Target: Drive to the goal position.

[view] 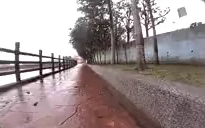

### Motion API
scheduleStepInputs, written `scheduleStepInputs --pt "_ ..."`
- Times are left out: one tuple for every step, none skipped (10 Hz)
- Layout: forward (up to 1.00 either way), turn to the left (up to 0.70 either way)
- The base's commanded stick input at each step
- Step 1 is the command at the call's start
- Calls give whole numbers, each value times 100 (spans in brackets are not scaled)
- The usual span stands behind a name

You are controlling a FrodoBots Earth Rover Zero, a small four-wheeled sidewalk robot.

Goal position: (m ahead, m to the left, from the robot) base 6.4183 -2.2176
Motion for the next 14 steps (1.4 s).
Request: scheduleStepInputs --pt "100 39" --pt "100 38" --pt "100 31" --pt "100 24" --pt "100 4" --pt "100 -1" --pt "100 -1" --pt "100 -1" --pt "100 -1" --pt "100 -1" --pt "100 -1" --pt "100 -1" --pt "100 -12" --pt "100 -26"
